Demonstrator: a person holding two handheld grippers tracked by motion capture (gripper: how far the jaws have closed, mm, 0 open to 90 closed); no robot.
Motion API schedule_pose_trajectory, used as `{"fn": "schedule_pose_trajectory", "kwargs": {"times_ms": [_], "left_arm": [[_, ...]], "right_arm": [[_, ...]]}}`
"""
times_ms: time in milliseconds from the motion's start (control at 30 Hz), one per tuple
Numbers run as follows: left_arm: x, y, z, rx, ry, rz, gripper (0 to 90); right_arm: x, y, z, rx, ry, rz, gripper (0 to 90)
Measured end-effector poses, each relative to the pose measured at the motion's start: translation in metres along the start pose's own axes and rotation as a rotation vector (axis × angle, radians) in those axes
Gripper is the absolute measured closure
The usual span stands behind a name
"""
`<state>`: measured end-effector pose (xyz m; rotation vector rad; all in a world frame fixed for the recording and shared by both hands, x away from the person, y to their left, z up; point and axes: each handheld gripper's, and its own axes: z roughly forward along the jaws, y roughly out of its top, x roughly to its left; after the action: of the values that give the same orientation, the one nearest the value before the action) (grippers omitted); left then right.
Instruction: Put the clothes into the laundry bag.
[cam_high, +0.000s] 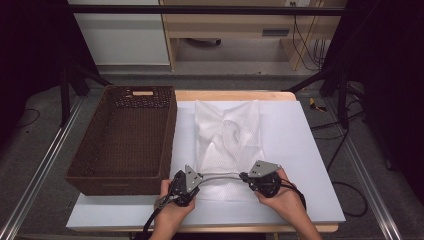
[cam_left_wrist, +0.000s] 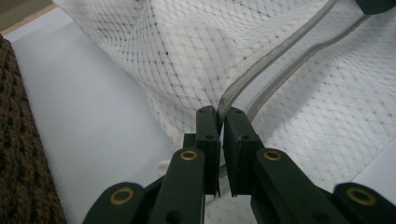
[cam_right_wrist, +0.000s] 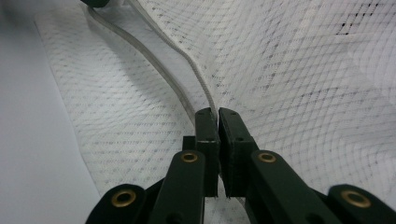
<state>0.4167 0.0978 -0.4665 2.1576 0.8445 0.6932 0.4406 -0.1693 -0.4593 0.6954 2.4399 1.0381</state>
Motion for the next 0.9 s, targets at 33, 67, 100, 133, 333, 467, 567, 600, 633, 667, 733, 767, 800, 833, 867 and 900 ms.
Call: {"fn": "schedule_pose_trajectory", "kwargs": {"times_ms": [33,67,100,133,333,467,567,600,633,667,733,767,800,833,867,900], "left_arm": [[0.000,0.000,0.000,0.000,0.000,-0.001,84.9],[0.000,-0.001,0.000,-0.001,-0.001,-0.004,84.9],[0.000,-0.001,0.000,-0.001,0.001,-0.004,84.8],[0.000,-0.001,0.000,-0.001,0.002,-0.004,84.6],[-0.001,-0.003,-0.001,-0.011,0.014,-0.010,74.9],[-0.003,-0.004,-0.007,-0.025,0.001,-0.015,67.7],[-0.005,-0.002,-0.014,-0.038,-0.011,-0.013,64.7],[-0.006,-0.002,-0.015,-0.048,-0.015,-0.016,64.0],[-0.007,-0.001,-0.016,-0.047,-0.021,-0.011,62.8],[-0.007,-0.001,-0.016,-0.049,-0.025,-0.008,61.6],[-0.007,-0.002,-0.015,-0.051,-0.032,-0.009,60.6],[-0.007,-0.002,-0.015,-0.051,-0.037,-0.013,59.9],[-0.006,-0.002,-0.014,-0.053,-0.038,-0.017,59.1],[-0.006,-0.002,-0.014,-0.055,-0.040,-0.021,58.3],[-0.006,-0.002,-0.015,-0.057,-0.041,-0.023,57.6],[-0.006,-0.002,-0.015,-0.060,-0.041,-0.027,56.6]], "right_arm": [[0.000,0.000,0.000,0.004,0.000,-0.003,87.0],[0.000,0.000,0.001,0.007,0.000,-0.004,87.0],[0.000,0.000,0.001,0.010,0.000,-0.006,86.8],[0.001,-0.001,0.002,0.013,0.002,-0.003,86.4],[0.000,-0.004,0.006,0.032,0.008,0.003,83.6],[0.001,-0.005,0.007,0.046,0.013,0.001,79.0],[0.001,-0.005,0.007,0.048,0.022,0.000,75.5],[0.002,-0.005,0.007,0.047,0.026,0.001,74.1],[0.002,-0.005,0.008,0.045,0.027,0.005,71.9],[0.002,-0.006,0.008,0.046,0.031,0.004,70.2],[0.003,-0.006,0.009,0.045,0.037,0.004,67.7],[0.003,-0.006,0.008,0.045,0.042,0.003,66.1],[0.004,-0.006,0.008,0.044,0.045,0.010,64.2],[0.004,-0.006,0.008,0.039,0.051,0.012,62.3],[0.004,-0.006,0.007,0.030,0.061,0.015,61.1],[0.004,-0.006,0.007,0.023,0.064,0.014,59.0]]}}
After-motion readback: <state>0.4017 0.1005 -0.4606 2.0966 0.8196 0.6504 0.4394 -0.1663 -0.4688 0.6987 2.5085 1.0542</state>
